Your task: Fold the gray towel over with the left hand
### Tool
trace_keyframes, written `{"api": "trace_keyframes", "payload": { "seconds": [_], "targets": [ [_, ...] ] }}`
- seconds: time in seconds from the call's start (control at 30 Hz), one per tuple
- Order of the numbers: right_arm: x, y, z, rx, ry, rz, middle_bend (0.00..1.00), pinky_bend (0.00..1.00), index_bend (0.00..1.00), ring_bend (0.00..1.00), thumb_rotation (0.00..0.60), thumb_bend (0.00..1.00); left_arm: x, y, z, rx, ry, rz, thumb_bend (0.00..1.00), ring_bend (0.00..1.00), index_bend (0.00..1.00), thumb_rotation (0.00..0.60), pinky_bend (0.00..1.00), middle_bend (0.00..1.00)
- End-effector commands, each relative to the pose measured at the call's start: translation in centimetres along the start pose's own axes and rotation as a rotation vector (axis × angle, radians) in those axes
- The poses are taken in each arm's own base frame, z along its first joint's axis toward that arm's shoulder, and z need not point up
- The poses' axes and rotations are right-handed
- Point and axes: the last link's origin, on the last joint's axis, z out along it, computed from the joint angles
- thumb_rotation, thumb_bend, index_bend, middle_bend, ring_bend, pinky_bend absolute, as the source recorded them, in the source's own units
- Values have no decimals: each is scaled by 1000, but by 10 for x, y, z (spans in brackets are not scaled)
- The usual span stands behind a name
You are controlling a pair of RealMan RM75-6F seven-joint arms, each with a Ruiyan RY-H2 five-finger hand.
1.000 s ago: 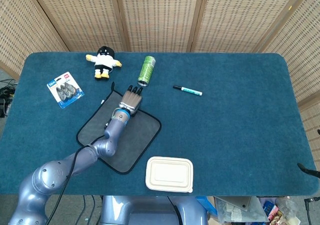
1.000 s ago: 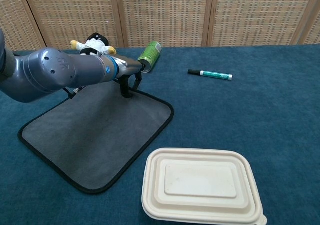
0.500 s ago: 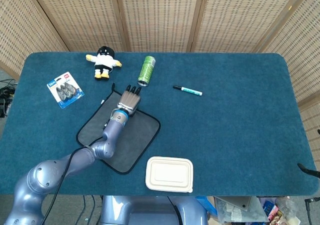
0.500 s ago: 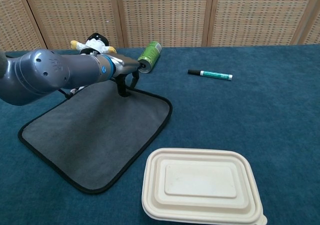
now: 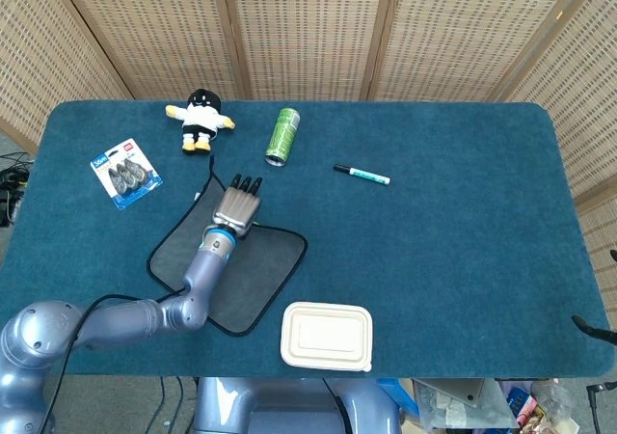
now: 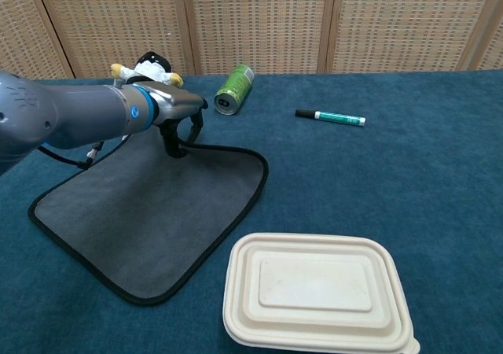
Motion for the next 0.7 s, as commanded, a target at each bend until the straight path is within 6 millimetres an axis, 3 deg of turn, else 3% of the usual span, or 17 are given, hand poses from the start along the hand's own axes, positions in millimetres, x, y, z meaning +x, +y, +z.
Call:
{"api": "trace_keyframes", "payload": {
  "seconds": [0.03,0.7],
  "targets": [
    [0,0,-1,2,0,3,0,0,0,0,600,0,-4,-16,-22,44,-19,27,420,0,642,600,0,0],
    [2,-3,-3,14,-3,22,0,0,0,0,600,0,-44,-33,-94,26,-86,53,420,0,642,600,0,0]
  ]
}}
